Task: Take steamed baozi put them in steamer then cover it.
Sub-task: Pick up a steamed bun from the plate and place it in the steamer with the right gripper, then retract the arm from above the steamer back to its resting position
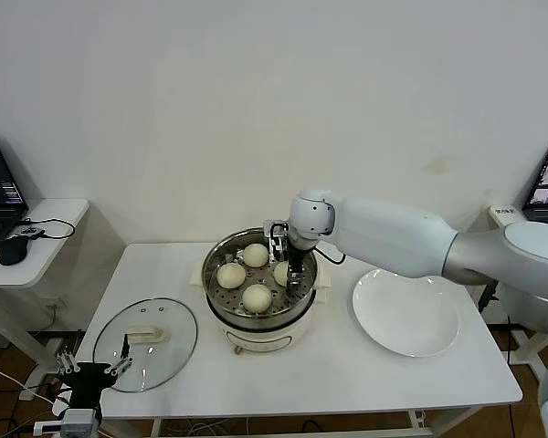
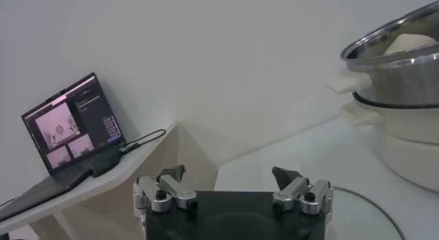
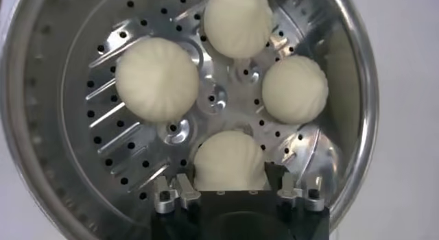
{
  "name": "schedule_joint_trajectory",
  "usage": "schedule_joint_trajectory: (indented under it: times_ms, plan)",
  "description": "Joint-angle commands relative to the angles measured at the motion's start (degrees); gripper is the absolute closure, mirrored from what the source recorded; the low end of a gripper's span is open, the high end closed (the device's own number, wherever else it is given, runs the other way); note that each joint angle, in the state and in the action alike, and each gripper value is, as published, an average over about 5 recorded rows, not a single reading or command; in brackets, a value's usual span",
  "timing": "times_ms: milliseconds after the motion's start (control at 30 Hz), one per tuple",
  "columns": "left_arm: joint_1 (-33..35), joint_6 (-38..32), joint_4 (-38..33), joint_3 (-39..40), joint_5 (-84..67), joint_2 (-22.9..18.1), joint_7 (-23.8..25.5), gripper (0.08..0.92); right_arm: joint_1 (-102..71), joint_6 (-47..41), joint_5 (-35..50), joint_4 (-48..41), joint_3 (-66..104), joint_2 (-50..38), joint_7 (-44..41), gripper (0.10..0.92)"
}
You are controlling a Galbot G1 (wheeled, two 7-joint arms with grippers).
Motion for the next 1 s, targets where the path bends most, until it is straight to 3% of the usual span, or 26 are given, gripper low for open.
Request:
schedule_joint_trajectory:
  times_ms: [33,167,333,533,667,800,1000]
  plan:
    - [0.17,-0.03,-0.09,-0.15,-0.07,0.16,-0.01,0.177,0.85,-0.35,-0.37,2.66,1.98,-2.37,0.89,0.241]
    - [0.25,-0.01,-0.08,-0.22,-0.77,0.55,0.04,0.177,4.92,-1.44,4.06,11.45,2.80,-8.69,4.70,0.206]
    - [-0.22,-0.52,0.51,0.00,-1.40,0.32,-0.46,0.177,4.49,-2.36,11.66,24.74,5.25,-19.68,17.83,0.203]
    - [-0.13,-2.68,1.32,1.06,-0.64,-0.66,-0.76,0.177,-18.54,8.17,14.66,35.40,23.56,-33.18,40.22,0.203]
    - [0.16,-3.58,1.36,1.58,-0.12,-1.28,-0.89,0.177,-42.84,17.88,10.53,38.60,44.74,-38.31,46.23,0.203]
    - [0.30,-4.74,2.12,2.31,-0.16,-1.99,-1.57,0.177,-68.68,27.49,4.01,38.98,69.09,-35.47,47.70,0.203]
    - [0.04,-7.25,4.71,4.65,1.70,-3.35,-3.47,0.177,-93.97,43.84,-9.03,36.23,94.04,-17.72,45.98,0.203]
